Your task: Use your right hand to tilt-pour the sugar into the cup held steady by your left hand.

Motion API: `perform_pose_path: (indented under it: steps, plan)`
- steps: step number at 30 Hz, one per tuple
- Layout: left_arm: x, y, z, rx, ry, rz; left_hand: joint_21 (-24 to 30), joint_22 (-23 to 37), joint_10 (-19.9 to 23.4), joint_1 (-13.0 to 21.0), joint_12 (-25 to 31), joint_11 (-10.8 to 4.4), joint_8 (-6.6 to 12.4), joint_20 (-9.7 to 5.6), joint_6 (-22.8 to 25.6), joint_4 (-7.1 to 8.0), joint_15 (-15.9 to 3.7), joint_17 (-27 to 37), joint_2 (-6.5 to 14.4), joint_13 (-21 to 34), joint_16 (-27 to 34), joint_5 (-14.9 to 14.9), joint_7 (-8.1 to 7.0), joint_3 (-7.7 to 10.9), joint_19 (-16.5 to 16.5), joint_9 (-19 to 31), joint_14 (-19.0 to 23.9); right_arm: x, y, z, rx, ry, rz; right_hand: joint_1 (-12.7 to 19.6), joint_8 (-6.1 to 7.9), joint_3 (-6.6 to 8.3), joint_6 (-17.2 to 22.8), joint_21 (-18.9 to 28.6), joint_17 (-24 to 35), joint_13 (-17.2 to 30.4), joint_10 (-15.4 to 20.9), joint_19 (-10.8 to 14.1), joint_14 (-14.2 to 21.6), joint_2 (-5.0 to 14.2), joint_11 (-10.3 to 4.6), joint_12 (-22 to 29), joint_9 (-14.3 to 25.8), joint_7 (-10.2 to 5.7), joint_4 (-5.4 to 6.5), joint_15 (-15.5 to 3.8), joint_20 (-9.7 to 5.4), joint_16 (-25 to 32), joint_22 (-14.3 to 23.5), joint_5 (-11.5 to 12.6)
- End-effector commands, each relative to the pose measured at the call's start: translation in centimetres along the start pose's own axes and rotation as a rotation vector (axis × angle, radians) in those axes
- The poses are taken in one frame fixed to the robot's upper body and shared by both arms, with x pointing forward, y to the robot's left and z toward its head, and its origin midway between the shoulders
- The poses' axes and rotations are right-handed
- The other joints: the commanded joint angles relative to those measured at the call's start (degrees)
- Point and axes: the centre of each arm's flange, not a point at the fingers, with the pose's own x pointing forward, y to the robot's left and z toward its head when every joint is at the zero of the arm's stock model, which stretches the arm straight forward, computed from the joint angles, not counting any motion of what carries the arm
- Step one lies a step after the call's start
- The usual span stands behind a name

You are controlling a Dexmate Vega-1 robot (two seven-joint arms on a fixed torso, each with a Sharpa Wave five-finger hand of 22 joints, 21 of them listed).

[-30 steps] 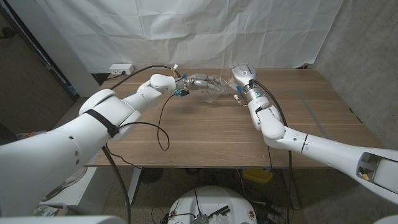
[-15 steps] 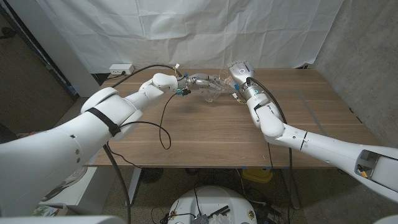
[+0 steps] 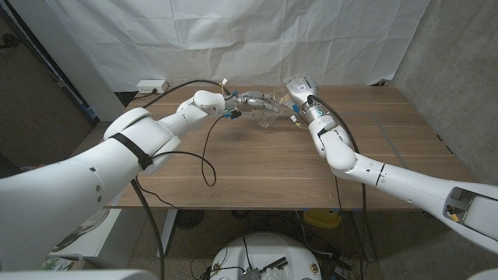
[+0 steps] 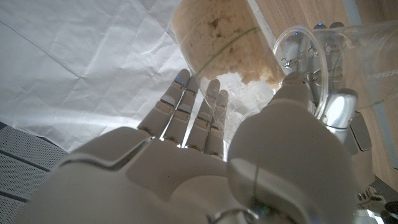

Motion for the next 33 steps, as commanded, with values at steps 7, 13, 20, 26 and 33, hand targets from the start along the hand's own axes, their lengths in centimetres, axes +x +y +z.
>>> perform_pose_path:
  steps: [7, 13, 20, 26, 33]
  plan:
    - [-1.4, -0.3, 0.3, 0.022, -0.079, -0.057, 0.37, 0.16, 1.06, 0.09, -0.03, -0.51, 0.63, -0.68, 2.0, 0.52, -3.95, -0.07, 0.39, 0.18, 0.09, 0.37, -0.96, 1.33, 0.15, 0.19, 0.57, 0.4, 0.0, 0.0, -0.002, -0.006, 0.005, -0.22, 0.21, -0.45, 5.19, -0.01, 0.36, 0.29, 0.33, 0.19, 0.33, 0.5, 0.03, -0.31, 0.17, -4.77, 0.11, -9.09, -0.49, -0.33, 0.16, 0.41]
    - [-1.6, -0.5, 0.7, 0.033, -0.108, -0.064, 0.38, 0.15, 1.01, 0.35, -0.13, -0.42, 0.64, -0.62, 2.02, 0.52, -3.98, -0.09, 0.45, 0.21, 0.12, 0.41, -0.88, 1.36, 0.12, 0.18, 0.6, 0.4, 0.1, -0.6, -0.015, -0.003, 0.003, -0.07, 0.18, -0.54, 5.23, -0.07, 0.46, 0.36, 0.56, 0.13, 0.39, 0.53, -0.02, -0.3, 0.16, -4.79, 0.06, -9.2, -0.56, -0.41, 0.16, 0.45]
    - [-1.7, -0.2, 0.8, 0.04, -0.11, -0.058, 0.42, 0.14, 1.07, 0.42, -0.21, -0.48, 0.68, -0.63, 2.06, 0.64, -4.02, -0.1, 0.47, 0.25, 0.17, 0.41, -0.96, 1.29, 0.13, 0.2, 0.62, -0.1, 0.1, -0.9, -0.024, 0.002, 0.012, 0.04, 0.14, -0.64, 5.26, -0.18, 0.61, 0.43, 0.49, -0.06, 0.34, 0.57, -0.26, -0.42, 0.16, -4.95, 0.04, -9.23, -0.78, -0.48, 0.17, 0.47]
    - [-1.9, -0.2, 0.5, 0.045, -0.101, -0.058, 0.43, 0.13, 1.08, 0.46, -0.3, -0.32, 0.63, -0.49, 1.93, 0.8, -3.87, -0.07, 0.65, 0.28, 0.18, 0.43, -0.79, 1.28, 0.1, 0.2, 0.51, -0.6, 0.3, -1.2, -0.012, 0.008, 0.02, 0.07, 0.22, -0.83, 5.61, -0.13, 0.72, 0.56, 0.86, 0.18, 0.61, 0.64, -0.51, -0.37, 0.16, -4.88, 0.1, -9.25, -0.72, -0.56, 0.17, 0.49]
    - [-1.9, -0.2, 0.4, 0.056, -0.094, -0.058, 0.43, 0.12, 1.02, 0.36, -0.43, -0.41, 0.62, -0.5, 1.8, 0.99, -3.75, -0.05, 0.72, 0.33, 0.23, 0.41, -0.88, 1.16, 0.0, 0.26, 0.51, -0.6, 0.1, -1.4, 0.001, 0.009, 0.011, 0.04, 0.2, -1.03, 5.7, -0.13, 0.86, 0.64, 0.96, 0.28, 0.73, 0.7, -0.16, -0.45, 0.16, -4.83, 0.18, -9.22, -0.72, -0.66, 0.17, 0.51]
